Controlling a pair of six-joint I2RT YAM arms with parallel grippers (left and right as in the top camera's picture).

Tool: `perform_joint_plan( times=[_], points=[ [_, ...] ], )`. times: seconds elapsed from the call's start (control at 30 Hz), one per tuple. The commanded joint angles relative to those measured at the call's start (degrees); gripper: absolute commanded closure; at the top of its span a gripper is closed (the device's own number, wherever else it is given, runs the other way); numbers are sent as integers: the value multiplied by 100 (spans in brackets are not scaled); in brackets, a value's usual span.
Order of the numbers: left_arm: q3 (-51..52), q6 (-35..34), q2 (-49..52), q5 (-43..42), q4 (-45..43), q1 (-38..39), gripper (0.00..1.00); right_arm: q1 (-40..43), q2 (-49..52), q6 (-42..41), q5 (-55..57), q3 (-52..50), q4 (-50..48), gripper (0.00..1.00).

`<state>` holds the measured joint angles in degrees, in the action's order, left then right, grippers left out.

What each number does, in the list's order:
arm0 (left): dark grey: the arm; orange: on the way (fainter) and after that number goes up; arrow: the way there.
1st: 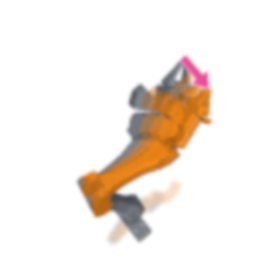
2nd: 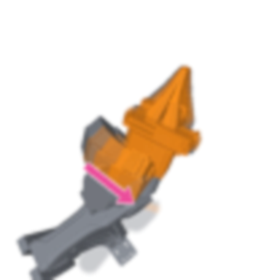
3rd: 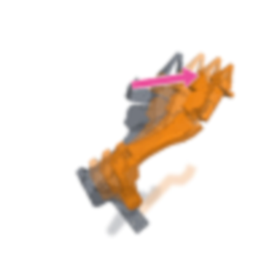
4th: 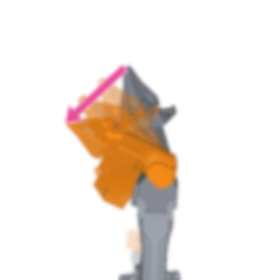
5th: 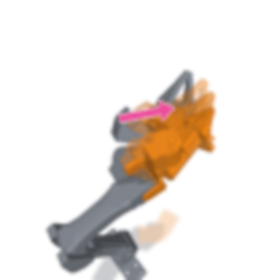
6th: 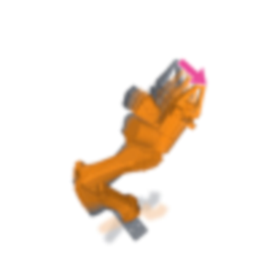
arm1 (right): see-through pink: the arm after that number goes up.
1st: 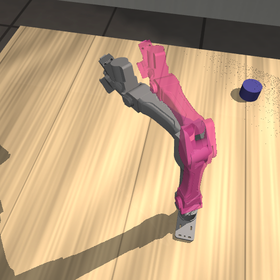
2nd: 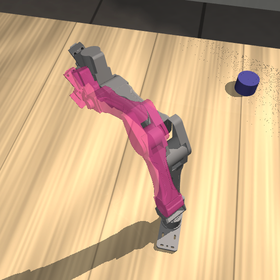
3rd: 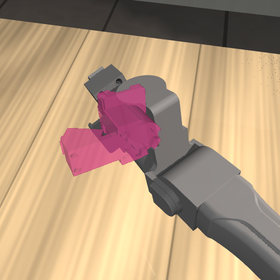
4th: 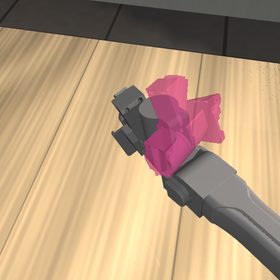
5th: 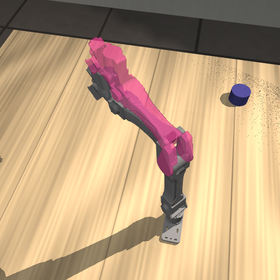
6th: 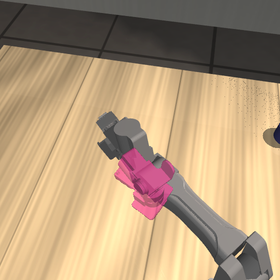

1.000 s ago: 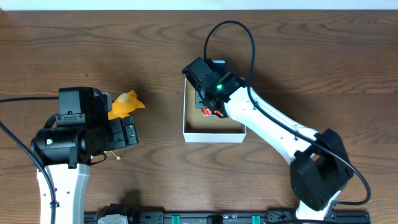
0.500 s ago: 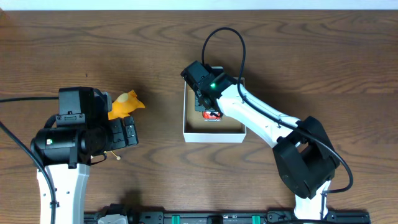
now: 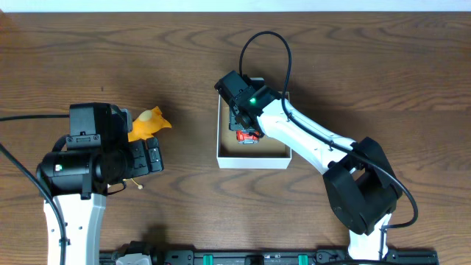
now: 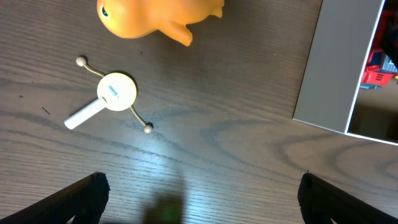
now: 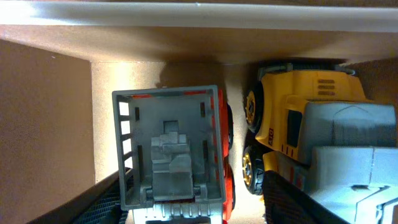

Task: Pack container
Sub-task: 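Carry the red fire truck with right gripper into the box, then lower fire truck beside the yellow truck, open right gripper, withdraw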

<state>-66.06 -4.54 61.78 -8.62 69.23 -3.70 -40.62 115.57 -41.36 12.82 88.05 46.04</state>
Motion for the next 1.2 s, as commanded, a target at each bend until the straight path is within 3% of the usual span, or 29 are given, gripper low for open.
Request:
perform_joint_plan(
  times=[0.0, 0.07, 0.13, 0.27, 0.57, 0.9, 1.17],
  points=[
    [-103, -55, 7, 9, 42, -24, 2, 26, 15, -11, 61, 111, 2, 40],
    [-103, -55, 7, 9, 42, -24, 2, 2, 13, 4, 63, 122, 0, 44],
    [-103, -55, 7, 9, 42, -24, 2, -28, -22, 129, 81, 142, -4, 57],
    [-103, -55, 7, 9, 42, -24, 2, -76, -114, 278, 240, 284, 13, 62],
    [-103, -55, 7, 9, 61, -24, 2, -74, -177, 330, 247, 516, 227, 57],
    [-103, -55, 7, 9, 66, -24, 2, -52, -177, 20, 503, 516, 472, 67],
    [-103, -52, 7, 9, 85, -24, 2, -52, -177, -426, 627, 514, 673, 67]
  ],
)
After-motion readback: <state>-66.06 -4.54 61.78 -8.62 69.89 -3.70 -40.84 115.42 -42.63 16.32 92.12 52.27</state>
